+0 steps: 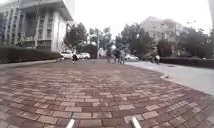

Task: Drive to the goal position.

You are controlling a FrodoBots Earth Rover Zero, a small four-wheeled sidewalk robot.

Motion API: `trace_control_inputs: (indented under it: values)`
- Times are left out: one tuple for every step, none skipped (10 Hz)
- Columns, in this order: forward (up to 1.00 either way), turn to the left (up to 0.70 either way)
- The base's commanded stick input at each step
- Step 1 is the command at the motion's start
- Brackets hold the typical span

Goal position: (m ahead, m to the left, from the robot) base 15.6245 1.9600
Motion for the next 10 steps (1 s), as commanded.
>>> trace_control_inputs:
  values:
    - [0.70,-0.14]
    - [0.70,-0.14]
    - [0.70,-0.14]
    - [0.70,-0.14]
    - [0.70,-0.14]
    - [0.70,-0.14]
    - [0.70,-0.14]
    - [0.70,-0.14]
    - [0.70,-0.14]
    - [0.70,-0.14]
